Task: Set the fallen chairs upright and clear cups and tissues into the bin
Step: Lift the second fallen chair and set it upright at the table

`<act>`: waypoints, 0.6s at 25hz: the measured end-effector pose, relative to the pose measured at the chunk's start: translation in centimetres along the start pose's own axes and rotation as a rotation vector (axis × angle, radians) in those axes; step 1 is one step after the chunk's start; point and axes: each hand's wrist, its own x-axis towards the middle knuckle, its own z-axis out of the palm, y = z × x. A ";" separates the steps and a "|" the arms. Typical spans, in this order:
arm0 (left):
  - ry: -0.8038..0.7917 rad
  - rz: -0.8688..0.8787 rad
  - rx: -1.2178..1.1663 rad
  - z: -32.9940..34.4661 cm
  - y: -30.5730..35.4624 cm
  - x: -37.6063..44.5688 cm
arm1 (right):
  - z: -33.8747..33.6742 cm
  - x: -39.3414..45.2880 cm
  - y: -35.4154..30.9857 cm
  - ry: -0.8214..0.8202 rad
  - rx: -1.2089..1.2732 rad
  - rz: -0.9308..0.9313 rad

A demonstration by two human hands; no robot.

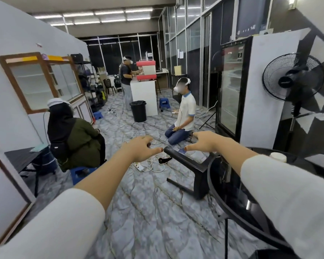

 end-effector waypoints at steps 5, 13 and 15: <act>0.012 0.021 0.013 -0.6 -2.4 10.3 | -1.5 9.7 1.4 -0.003 -0.062 0.002; -0.041 0.111 0.070 1.4 -8.1 26.8 | -0.4 24.0 2.8 0.026 -0.063 0.106; -0.046 0.168 0.073 1.0 -9.5 32.0 | -0.4 28.1 2.9 0.040 -0.042 0.151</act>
